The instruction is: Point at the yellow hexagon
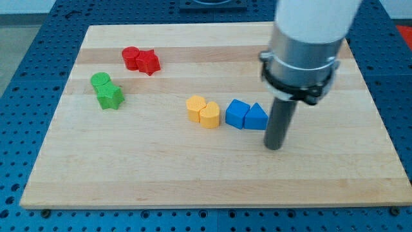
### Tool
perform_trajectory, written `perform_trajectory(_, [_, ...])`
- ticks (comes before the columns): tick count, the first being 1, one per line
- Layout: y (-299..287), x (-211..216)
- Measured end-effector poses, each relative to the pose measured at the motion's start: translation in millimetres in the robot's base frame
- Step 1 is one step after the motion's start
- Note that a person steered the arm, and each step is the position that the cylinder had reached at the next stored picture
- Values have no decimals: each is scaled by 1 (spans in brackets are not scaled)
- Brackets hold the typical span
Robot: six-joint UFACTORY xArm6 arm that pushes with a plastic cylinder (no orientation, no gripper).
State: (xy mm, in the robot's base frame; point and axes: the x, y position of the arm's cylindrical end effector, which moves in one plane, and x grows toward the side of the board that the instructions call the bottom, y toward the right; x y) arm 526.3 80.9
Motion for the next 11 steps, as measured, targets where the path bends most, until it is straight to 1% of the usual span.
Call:
perform_trajectory(2, [-148,-5])
perform_trajectory(3, [-194,-34])
perform_trajectory(4, [-207,-71])
perform_trajectory(5, [-205,-105])
perform_trajectory(6, [-168,-125])
perform_trajectory(7, [-145,-129])
perform_trajectory(9, [-145,-100])
perform_trajectory(11, [-145,-90])
